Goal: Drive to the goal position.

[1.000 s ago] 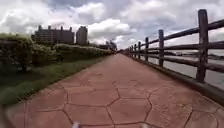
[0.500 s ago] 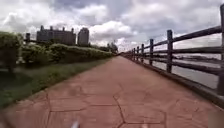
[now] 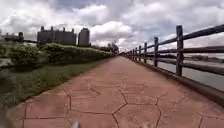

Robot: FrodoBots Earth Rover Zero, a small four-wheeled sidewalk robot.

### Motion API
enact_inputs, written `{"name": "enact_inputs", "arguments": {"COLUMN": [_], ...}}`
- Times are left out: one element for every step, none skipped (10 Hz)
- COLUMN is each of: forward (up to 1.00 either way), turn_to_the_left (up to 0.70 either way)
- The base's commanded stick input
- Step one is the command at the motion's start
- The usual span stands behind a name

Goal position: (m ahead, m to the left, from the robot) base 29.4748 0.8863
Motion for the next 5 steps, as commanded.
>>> {"name": "enact_inputs", "arguments": {"forward": [1.0,1.0,1.0,1.0,1.0], "turn_to_the_left": [0.0,0.0,0.0,0.0,0.0]}}
